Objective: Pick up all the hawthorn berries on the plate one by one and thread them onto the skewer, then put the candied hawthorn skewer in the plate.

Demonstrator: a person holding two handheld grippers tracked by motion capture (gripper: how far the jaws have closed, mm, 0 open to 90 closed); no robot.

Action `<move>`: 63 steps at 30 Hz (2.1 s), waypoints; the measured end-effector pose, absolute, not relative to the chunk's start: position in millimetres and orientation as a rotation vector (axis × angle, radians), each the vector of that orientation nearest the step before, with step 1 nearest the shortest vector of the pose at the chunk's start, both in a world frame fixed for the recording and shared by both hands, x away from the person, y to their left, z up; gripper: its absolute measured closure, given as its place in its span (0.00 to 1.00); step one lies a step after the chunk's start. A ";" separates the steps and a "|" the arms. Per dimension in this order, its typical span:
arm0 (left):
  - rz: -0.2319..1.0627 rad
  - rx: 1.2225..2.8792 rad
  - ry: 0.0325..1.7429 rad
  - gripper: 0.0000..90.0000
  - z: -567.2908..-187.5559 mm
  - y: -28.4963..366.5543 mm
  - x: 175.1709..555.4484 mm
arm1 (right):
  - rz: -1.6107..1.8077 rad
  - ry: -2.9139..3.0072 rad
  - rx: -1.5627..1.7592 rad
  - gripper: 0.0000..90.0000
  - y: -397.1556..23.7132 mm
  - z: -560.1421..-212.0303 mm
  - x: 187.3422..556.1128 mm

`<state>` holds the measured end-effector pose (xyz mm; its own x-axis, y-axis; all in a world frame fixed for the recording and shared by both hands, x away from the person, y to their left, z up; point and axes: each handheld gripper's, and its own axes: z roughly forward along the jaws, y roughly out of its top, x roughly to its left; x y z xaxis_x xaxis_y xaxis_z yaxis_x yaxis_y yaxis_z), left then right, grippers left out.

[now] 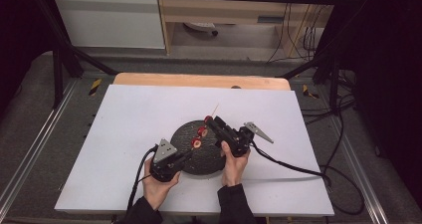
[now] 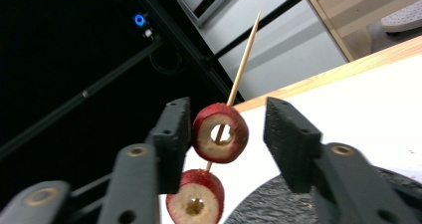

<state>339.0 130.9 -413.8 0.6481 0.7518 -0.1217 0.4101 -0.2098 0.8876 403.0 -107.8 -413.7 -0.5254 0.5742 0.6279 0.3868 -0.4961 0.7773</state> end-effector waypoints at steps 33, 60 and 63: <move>0.394 1.917 0.950 0.98 -414.8 169.4 336.3 | 1.475 2.289 1.122 0.01 -157.5 -406.8 394.1; 0.365 2.105 0.930 0.98 -396.3 163.0 364.5 | 1.326 2.396 1.101 0.01 -227.4 -449.0 362.8; 0.360 2.126 0.929 0.98 -395.8 159.3 367.2 | 1.317 2.390 1.116 0.01 -232.5 -451.3 359.6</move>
